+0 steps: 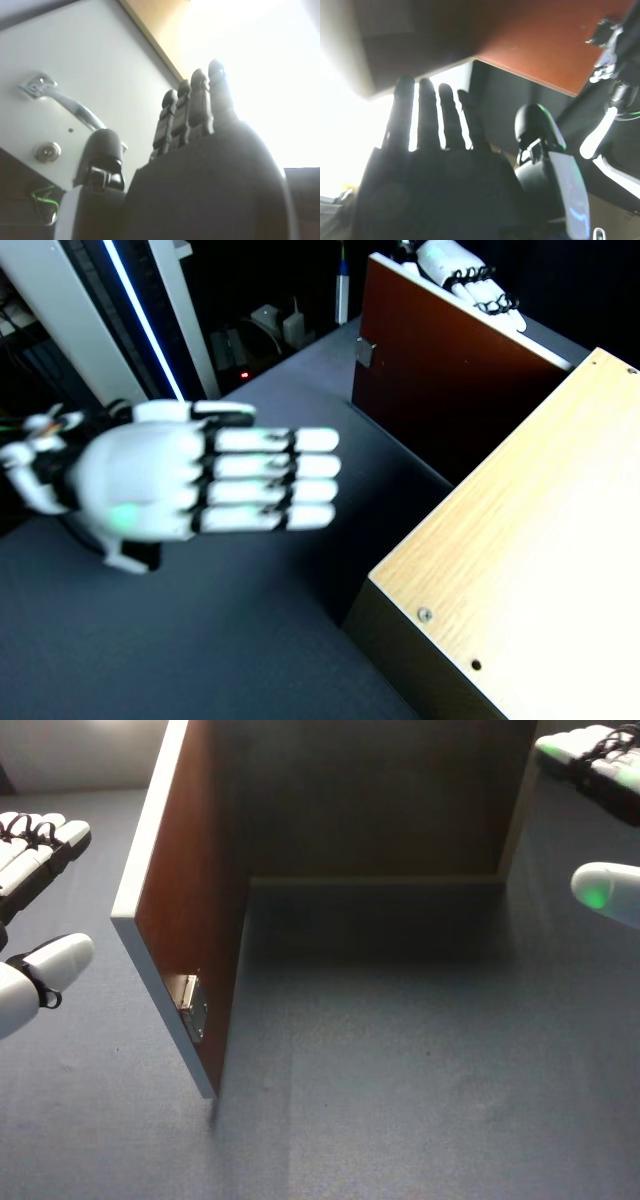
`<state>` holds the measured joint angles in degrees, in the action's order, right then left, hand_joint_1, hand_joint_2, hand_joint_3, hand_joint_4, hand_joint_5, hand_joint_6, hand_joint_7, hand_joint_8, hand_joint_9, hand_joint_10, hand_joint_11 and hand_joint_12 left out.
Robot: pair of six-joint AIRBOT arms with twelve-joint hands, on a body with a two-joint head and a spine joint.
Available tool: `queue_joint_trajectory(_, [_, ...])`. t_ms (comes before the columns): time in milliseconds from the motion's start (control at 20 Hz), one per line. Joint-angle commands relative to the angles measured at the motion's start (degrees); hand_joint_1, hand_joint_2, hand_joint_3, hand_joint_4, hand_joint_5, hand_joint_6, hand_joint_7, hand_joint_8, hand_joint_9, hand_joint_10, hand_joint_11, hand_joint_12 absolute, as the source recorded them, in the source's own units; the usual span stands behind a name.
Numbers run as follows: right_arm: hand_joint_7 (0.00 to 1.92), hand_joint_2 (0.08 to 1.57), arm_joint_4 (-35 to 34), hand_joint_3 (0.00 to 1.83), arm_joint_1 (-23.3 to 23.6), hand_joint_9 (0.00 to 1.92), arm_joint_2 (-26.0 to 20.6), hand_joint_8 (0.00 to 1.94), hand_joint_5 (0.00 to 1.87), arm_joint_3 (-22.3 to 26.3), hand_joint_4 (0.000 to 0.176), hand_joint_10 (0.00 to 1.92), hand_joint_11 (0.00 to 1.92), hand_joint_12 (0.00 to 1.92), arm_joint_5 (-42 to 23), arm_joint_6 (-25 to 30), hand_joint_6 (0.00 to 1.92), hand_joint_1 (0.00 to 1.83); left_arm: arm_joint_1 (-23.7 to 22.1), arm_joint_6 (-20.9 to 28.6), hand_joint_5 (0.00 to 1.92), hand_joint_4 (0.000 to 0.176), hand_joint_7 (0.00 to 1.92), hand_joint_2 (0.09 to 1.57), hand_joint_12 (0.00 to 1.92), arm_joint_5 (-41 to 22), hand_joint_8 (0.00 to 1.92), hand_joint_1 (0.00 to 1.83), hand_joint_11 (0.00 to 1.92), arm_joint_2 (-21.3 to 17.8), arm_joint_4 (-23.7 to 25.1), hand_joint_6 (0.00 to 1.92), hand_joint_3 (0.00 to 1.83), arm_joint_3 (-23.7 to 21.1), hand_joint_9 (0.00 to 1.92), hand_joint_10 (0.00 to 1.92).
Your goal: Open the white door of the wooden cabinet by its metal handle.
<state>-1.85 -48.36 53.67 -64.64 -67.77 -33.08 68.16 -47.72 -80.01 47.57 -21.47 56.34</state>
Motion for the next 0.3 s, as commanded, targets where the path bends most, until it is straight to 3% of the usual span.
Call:
queue_joint_trajectory(0, [0.00, 1.37, -1.5, 0.00, -0.3, 0.00, -0.5, 0.00, 0.04, 0.5, 0.000, 0.00, 0.00, 0.00, -10.2, 0.3, 0.01, 0.00, 0.2, 0.4, 0.06, 0.000, 0.03, 1.57, 0.01, -8.9, 0.01, 0.00, 0.02, -0.8, -0.4, 0.00, 0.08, -0.1, 0.05, 0.02])
queue_joint_trajectory(250, [0.06, 1.37, -6.0, 0.00, -5.9, 0.02, -1.4, 0.01, 0.12, 2.7, 0.000, 0.01, 0.07, 0.02, -17.0, 0.6, 0.01, 0.00, 1.3, 1.9, 0.07, 0.000, 0.01, 1.57, 0.00, -12.7, 0.00, 0.00, 0.00, -1.0, -0.4, 0.00, 0.07, -0.9, 0.00, 0.00])
